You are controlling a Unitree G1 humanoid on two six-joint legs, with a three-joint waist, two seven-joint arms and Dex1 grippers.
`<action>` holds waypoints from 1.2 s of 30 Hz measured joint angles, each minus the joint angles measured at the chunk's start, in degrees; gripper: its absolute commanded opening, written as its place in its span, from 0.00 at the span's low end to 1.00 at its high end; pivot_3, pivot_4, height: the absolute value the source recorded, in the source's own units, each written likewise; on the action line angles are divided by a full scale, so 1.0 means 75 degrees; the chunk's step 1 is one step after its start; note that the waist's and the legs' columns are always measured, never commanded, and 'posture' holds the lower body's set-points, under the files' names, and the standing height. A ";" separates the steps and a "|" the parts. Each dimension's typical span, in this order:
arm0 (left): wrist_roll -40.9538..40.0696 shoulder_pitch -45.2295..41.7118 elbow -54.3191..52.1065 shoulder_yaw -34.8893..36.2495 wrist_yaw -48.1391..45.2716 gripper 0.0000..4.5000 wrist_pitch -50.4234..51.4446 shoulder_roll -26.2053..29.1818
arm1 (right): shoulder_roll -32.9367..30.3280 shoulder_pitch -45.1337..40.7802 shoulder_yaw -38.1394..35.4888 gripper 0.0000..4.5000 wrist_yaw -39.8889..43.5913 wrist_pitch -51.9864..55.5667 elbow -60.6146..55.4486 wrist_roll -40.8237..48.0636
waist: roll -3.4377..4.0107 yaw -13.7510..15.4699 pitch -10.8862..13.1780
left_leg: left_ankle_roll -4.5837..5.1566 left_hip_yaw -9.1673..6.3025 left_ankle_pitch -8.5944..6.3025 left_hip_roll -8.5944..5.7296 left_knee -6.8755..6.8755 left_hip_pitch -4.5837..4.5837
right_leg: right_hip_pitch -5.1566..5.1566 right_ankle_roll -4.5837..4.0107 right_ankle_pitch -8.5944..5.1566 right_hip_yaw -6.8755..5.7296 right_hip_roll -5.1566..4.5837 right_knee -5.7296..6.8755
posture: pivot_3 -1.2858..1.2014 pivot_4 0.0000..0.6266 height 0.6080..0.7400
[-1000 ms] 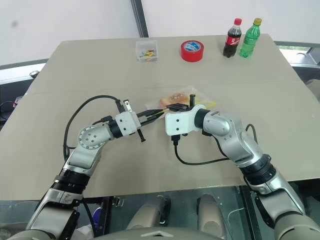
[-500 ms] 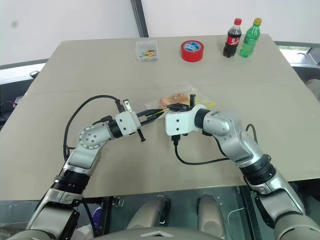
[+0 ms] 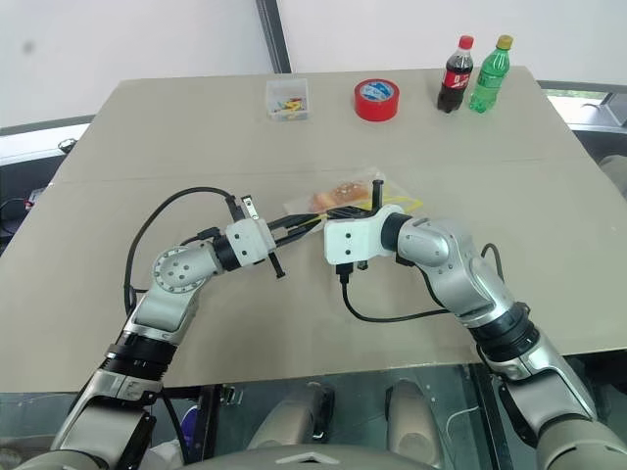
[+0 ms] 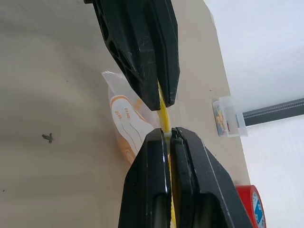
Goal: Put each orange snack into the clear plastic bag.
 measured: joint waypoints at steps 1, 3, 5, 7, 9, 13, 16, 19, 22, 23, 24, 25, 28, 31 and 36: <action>0.0000 0.0003 0.0000 0.0000 0.0002 0.00 0.0000 0.0000 | 0.0002 0.0000 0.0000 0.01 0.0000 0.0000 0.0002 0.0000 | 0.0000 0.0000 0.0000 | 0.0000 0.0000 0.0000 0.0000 0.0000 0.0000 | 0.0000 0.0000 0.0000 0.0000 0.0000 0.0000 | 0.52 0.24 1.00; 0.0000 0.0004 0.0000 0.0000 0.0005 0.00 0.0000 0.0000 | 0.0008 0.0000 0.0000 0.01 -0.0002 0.0000 0.0009 0.0000 | 0.0000 0.0001 0.0000 | 0.0000 0.0000 0.0000 0.0000 0.0000 0.0000 | 0.0000 0.0000 0.0000 0.0000 0.0000 0.0000 | 0.52 0.24 1.00; 0.0000 0.0006 0.0000 0.0001 0.0012 0.00 0.0000 -0.0003 | 0.0009 0.0000 0.0000 0.01 -0.0007 0.0001 0.0011 0.0000 | 0.0000 0.0001 0.0000 | 0.0000 0.0000 0.0000 0.0000 0.0000 0.0000 | 0.0000 0.0000 0.0000 0.0000 0.0000 0.0000 | 0.52 0.24 1.00; -0.0007 0.0014 0.0000 0.0007 0.0053 0.00 0.0000 -0.0029 | 0.0008 0.0000 -0.0002 0.01 -0.0035 0.0030 0.0011 0.0001 | 0.0000 0.0001 0.0000 | 0.0000 0.0000 0.0000 0.0000 0.0000 0.0000 | 0.0000 0.0000 0.0000 0.0000 0.0000 0.0000 | 0.52 0.24 1.00; -0.0081 0.0028 0.0000 0.0017 0.0110 0.00 0.0000 -0.0078 | -0.0041 0.0001 -0.0040 0.01 -0.0095 0.0120 0.0008 0.0015 | 0.0000 0.0006 0.0000 | 0.0000 0.0000 0.0000 0.0000 0.0000 0.0000 | 0.0001 0.0000 0.0000 0.0000 0.0000 0.0000 | 0.52 0.24 1.00; -0.0238 0.0081 -0.0054 0.0073 0.0118 0.00 -0.0005 -0.0077 | -0.0523 0.0148 -0.0356 0.01 -0.0269 0.0242 0.0053 0.0016 | 0.0000 0.0037 0.0000 | 0.0000 0.0000 0.0000 -0.0001 0.0000 0.0000 | 0.0001 0.0000 0.0000 0.0000 -0.0002 -0.0003 | 0.52 0.24 1.00; -0.0381 0.0213 -0.0065 0.0191 0.0104 0.00 -0.0031 0.0015 | -0.1081 0.0279 -0.0890 0.01 -0.0471 0.0409 0.0393 -0.0020 | 0.0000 0.0059 0.0000 | 0.0000 0.0001 0.0000 -0.0002 -0.0001 0.0000 | 0.0001 0.0000 0.0000 0.0000 -0.0002 -0.0003 | 0.52 0.24 1.00; -0.0441 0.0241 -0.0078 0.0201 0.0092 0.00 -0.0044 0.0044 | -0.1392 0.0353 -0.1154 0.01 -0.0686 0.0507 0.0681 -0.0031 | 0.0000 0.0034 0.0000 | 0.0000 0.0004 0.0000 0.0001 -0.0009 0.0002 | 0.0000 0.0000 0.0000 0.0002 -0.0001 -0.0002 | 0.52 0.24 1.00; -0.0441 0.0237 -0.0080 0.0210 0.0099 0.00 -0.0045 0.0051 | -0.1504 0.0409 -0.1188 0.01 -0.0762 0.0530 0.0731 -0.0028 | 0.0000 0.0005 0.0000 | 0.0000 0.0008 0.0000 0.0002 -0.0009 0.0002 | -0.0001 0.0000 0.0000 0.0005 -0.0001 -0.0003 | 0.52 0.24 1.00; -0.0441 0.0232 -0.0079 0.0224 0.0120 0.00 -0.0043 0.0052 | -0.1525 0.0412 -0.1195 0.01 -0.0777 0.0530 0.0750 -0.0025 | 0.0000 0.0006 0.0000 | 0.0000 0.0009 0.0000 0.0001 -0.0009 0.0002 | 0.0000 0.0000 0.0000 0.0006 -0.0001 -0.0003 | 0.52 0.24 1.00; -0.0441 0.0195 -0.0076 0.0245 0.0160 0.00 -0.0023 0.0049 | -0.1540 0.0412 -0.1215 0.01 -0.0812 0.0530 0.0784 -0.0013 | 0.0000 0.0013 0.0000 | 0.0001 0.0008 0.0000 0.0001 -0.0009 0.0002 | 0.0000 0.0000 0.0000 0.0006 -0.0002 -0.0003 | 0.52 0.24 1.00; -0.0441 0.0091 -0.0039 0.0282 0.0227 0.00 0.0032 0.0035 | -0.1540 0.0402 -0.1248 0.01 -0.0864 0.0534 0.0831 0.0001 | 0.0000 0.0024 0.0000 | 0.0000 0.0007 0.0000 0.0001 -0.0008 0.0002 | 0.0001 0.0000 0.0000 0.0005 -0.0002 -0.0003 | 0.52 0.24 1.00; -0.0479 -0.0531 0.0312 0.0424 0.0426 0.00 0.0308 -0.0170 | -0.1538 0.0073 -0.1255 0.01 -0.1047 0.0490 0.1216 0.0004 | -0.0001 0.0037 0.0001 | 0.0001 0.0007 0.0000 -0.0002 -0.0002 0.0001 | 0.0002 0.0001 0.0001 0.0003 -0.0002 -0.0001 | 0.52 0.24 1.00; -0.0534 -0.1647 0.1211 0.0452 0.0532 0.00 0.0461 -0.0340 | -0.1534 -0.0845 -0.1255 0.01 -0.1456 0.0268 0.2086 -0.0040 | -0.0002 0.0040 0.0002 | 0.0000 0.0007 0.0000 -0.0004 0.0005 0.0000 | 0.0004 0.0003 0.0004 0.0000 -0.0002 0.0001 | 0.52 0.24 1.00; -0.0583 -0.3139 0.2705 0.0521 0.0486 0.00 0.0344 -0.0367 | -0.1559 -0.2183 -0.1270 0.01 -0.2254 -0.0389 0.3424 -0.0183 | -0.0003 -0.0025 0.0002 | -0.0001 0.0007 0.0001 -0.0004 -0.0018 -0.0012 | -0.0012 0.0004 0.0003 0.0000 -0.0003 -0.0025 | 0.52 0.24 1.00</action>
